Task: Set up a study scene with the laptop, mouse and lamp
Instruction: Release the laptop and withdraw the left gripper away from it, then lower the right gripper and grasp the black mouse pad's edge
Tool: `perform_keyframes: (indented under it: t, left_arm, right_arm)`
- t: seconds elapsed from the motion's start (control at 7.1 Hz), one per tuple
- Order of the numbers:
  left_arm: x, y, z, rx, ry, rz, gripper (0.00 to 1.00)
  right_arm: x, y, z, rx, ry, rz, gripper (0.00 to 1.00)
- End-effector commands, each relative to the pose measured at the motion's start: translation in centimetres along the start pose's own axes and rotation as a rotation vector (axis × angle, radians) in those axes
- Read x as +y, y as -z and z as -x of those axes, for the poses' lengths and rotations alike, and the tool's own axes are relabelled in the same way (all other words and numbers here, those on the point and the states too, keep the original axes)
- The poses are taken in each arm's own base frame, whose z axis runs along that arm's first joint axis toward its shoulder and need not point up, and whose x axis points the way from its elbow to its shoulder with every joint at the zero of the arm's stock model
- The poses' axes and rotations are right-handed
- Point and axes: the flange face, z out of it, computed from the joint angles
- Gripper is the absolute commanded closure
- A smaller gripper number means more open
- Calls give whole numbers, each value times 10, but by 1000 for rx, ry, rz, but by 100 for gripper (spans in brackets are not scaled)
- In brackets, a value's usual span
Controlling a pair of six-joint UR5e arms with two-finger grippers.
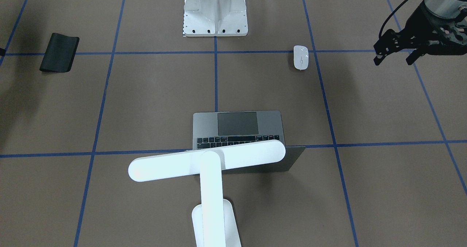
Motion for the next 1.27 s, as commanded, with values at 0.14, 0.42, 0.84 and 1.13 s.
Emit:
perform_keyframes:
  t: [0.14, 0.42, 0.84, 1.13]
  left_arm:
    - [5, 0, 6, -4, -46, 5, 1]
    - [7, 2, 4, 1, -57, 1, 1]
    - [8, 6, 9, -2, -77, -5, 1]
    - [11, 6, 11, -1, -78, -4, 1]
  right_arm:
    - [9, -33, 7, 18, 61, 72, 0]
    - [15, -50, 14, 27, 98, 119, 0]
    - [17, -63, 29, -8, 123, 175, 0]
    - [18, -71, 32, -10, 127, 201, 0]
